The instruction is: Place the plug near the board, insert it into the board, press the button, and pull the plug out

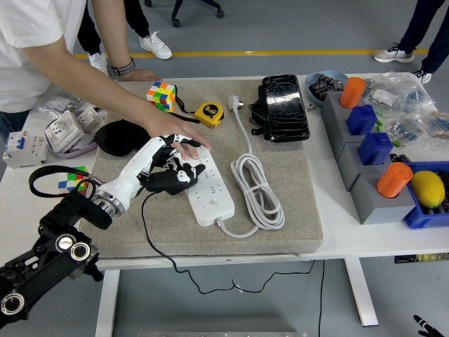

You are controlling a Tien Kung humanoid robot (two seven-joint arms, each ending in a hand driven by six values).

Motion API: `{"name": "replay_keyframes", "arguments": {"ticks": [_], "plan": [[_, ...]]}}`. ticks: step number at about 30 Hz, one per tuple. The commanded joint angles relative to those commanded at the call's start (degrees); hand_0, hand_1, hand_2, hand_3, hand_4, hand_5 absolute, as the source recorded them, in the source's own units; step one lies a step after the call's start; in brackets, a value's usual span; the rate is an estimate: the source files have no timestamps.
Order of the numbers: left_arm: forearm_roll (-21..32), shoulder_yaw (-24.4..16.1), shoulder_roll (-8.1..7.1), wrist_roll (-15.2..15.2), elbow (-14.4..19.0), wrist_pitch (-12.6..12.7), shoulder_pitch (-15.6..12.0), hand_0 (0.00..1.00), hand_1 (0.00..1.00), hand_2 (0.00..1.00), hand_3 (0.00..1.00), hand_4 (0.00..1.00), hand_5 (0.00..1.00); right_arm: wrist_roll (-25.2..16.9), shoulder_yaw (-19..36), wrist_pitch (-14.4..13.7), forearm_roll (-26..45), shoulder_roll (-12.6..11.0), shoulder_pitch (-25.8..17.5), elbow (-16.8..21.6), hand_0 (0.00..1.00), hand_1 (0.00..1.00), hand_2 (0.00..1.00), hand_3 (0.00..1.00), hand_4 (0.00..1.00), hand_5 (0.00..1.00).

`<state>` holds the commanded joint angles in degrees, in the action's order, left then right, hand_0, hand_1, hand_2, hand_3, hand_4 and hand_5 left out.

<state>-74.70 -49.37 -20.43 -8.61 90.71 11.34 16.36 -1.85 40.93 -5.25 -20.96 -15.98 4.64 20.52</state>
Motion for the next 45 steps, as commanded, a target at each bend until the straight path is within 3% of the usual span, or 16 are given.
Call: {"name": "replay_keyframes", "arguments": {"ticks": [11, 20, 28, 45], "plan": [[-4.69, 0.16, -0.35, -10.07, 1.99, -8.30, 0.82, 0.055, 0.091, 0.143, 0.764, 0.774, 0.002, 0.01, -0.54, 0.01, 0.16, -0.32, 0.39, 0.02, 0.569, 0.640, 0.618, 0.549, 0.960, 0.530], [-7.20, 0.30, -0.40, -17.32, 1.60, -13.93, 1.27, 0.055, 0.096, 0.143, 0.739, 0.778, 0.002, 0.01, -0.74, 0.01, 0.16, -0.41, 0.31, 0.05, 0.570, 0.640, 0.618, 0.549, 0.960, 0.529], [-6.01, 1.65, -0.37, -18.95, 1.05, -16.07, 1.90, 0.059, 0.099, 0.147, 0.739, 0.775, 0.002, 0.02, -0.34, 0.01, 0.18, -0.29, 0.09, 0.03, 0.569, 0.640, 0.619, 0.549, 0.960, 0.530], [-3.71, 5.08, 0.89, -19.51, -1.10, -16.80, 4.88, 0.060, 0.103, 0.150, 0.753, 0.772, 0.002, -0.02, 0.17, -0.02, 0.11, -0.21, -0.10, 0.05, 0.569, 0.640, 0.619, 0.548, 0.960, 0.530]]}}
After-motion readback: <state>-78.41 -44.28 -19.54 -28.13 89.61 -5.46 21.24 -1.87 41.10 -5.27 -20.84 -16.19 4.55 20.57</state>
